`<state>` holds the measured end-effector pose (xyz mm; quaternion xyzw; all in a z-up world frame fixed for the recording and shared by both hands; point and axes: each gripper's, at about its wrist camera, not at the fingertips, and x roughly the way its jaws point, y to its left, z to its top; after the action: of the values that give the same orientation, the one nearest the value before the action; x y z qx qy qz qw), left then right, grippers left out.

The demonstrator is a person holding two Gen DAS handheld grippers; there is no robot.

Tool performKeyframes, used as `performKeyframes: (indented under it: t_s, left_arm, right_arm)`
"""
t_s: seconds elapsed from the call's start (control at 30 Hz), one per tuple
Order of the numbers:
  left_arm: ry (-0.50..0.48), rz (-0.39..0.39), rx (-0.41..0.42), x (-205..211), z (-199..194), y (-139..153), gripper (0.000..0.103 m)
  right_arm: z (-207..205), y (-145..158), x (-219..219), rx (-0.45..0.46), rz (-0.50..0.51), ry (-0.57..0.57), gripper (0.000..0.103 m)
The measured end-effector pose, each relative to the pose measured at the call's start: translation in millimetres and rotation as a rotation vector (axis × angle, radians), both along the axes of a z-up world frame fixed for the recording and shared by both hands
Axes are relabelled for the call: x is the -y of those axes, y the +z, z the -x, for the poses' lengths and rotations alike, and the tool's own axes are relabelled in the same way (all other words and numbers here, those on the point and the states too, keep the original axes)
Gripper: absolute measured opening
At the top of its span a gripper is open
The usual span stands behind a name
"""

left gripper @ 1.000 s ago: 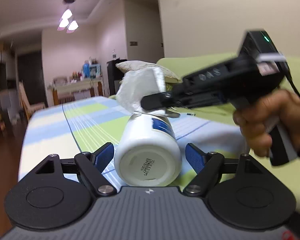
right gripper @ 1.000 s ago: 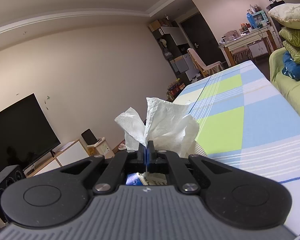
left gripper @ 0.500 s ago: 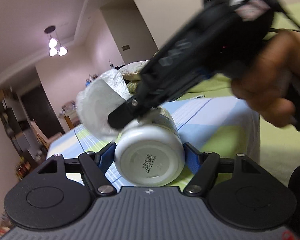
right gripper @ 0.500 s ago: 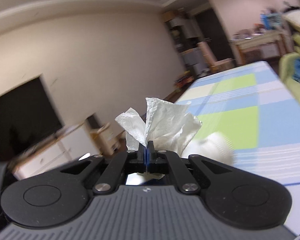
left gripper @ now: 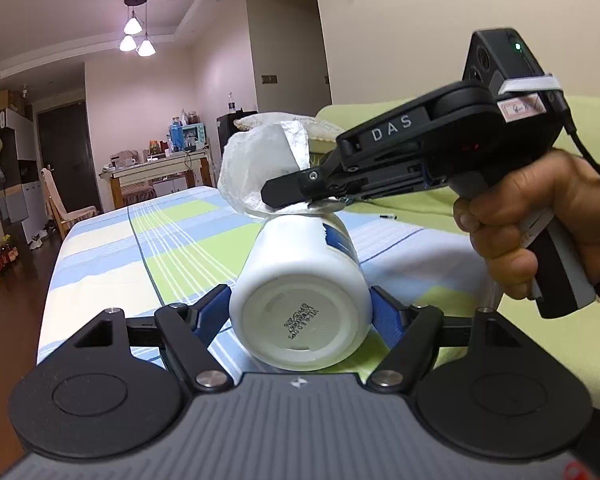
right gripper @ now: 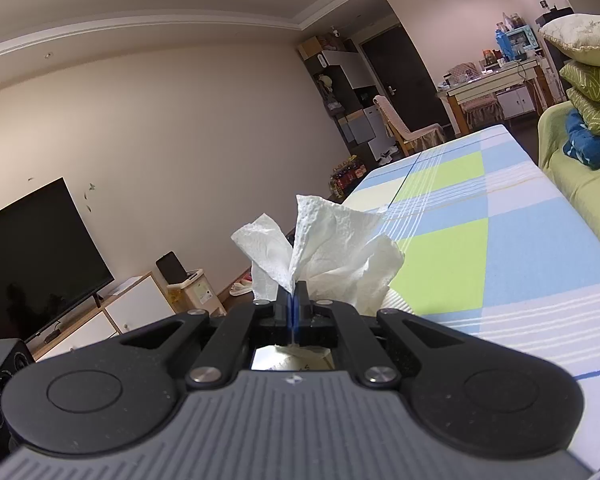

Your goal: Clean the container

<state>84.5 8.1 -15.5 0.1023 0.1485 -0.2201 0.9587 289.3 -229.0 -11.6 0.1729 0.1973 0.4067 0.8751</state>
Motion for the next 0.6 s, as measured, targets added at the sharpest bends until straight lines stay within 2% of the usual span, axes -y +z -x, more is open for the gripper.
performKeyframes:
  t_s: [0.1, 0.3, 0.4, 0.6]
  left_arm:
    - [-0.002, -0.021, 0.001, 1, -2, 0, 0.072]
    - [-0.006, -0.032, 0.002, 1, 1, 0, 0.072]
    - [-0.012, -0.04, 0.0, 1, 2, 1, 0.072]
    - [-0.021, -0.054, -0.007, 0, 4, 2, 0.072]
  right_arm:
    - [8, 0, -3, 0.001, 0.002, 0.019, 0.0]
    - [40, -1, -15, 0.022, 0.014, 0.128, 0.0]
    - [39, 0, -10, 0.023, 0.014, 0.12, 0.0]
    - [16, -1, 12, -0.001, -0.02, -0.026, 0.0]
